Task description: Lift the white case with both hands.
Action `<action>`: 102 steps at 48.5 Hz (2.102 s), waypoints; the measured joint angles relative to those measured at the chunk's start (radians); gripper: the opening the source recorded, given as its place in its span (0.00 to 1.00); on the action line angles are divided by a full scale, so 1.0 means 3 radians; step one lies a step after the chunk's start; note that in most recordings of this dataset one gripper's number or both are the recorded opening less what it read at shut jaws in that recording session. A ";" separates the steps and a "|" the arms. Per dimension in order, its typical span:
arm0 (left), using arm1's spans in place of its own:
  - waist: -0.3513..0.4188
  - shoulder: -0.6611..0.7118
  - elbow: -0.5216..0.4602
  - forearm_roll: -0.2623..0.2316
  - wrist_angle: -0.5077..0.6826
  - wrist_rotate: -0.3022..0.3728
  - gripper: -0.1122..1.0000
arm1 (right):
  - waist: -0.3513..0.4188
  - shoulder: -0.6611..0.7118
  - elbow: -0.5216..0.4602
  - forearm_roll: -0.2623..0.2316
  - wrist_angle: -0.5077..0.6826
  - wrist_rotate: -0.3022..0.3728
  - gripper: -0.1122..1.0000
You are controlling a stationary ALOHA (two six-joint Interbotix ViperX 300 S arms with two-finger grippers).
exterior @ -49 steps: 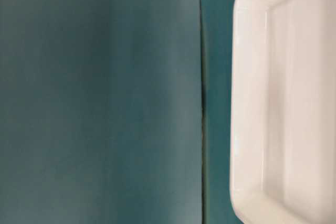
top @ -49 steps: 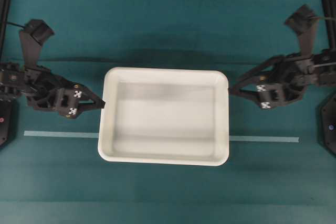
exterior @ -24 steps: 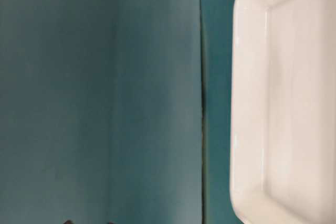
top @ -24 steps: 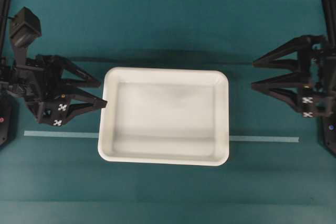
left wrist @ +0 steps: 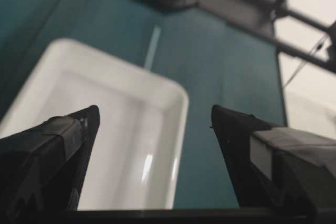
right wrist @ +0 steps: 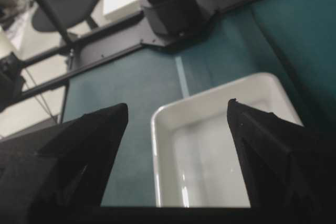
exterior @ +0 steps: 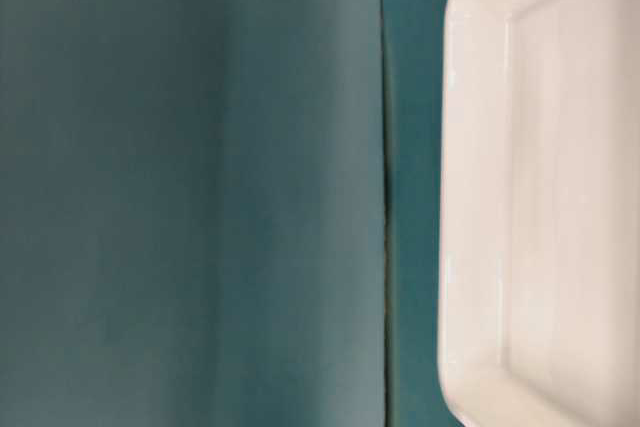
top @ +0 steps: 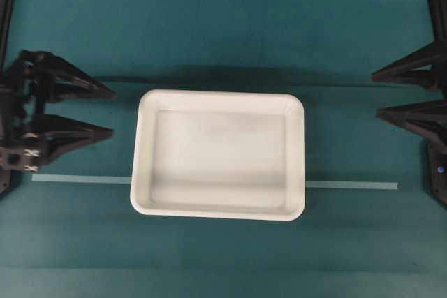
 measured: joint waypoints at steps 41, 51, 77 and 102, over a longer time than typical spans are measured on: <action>-0.0061 -0.0619 0.0015 0.0000 0.0138 0.0332 0.91 | 0.0020 -0.0450 -0.0005 -0.0005 0.0056 -0.0266 0.84; -0.0066 -0.0619 0.0020 0.0000 0.0138 0.0337 0.91 | 0.0020 -0.0450 -0.0005 -0.0005 0.0051 -0.0271 0.84; -0.0066 -0.0619 0.0026 0.0000 0.0143 0.0337 0.91 | 0.0020 -0.0450 0.0020 -0.0005 0.0056 -0.0266 0.84; -0.0066 -0.0619 0.0031 0.0000 0.0143 0.0332 0.91 | 0.0020 -0.0455 0.0020 -0.0005 0.0056 -0.0266 0.84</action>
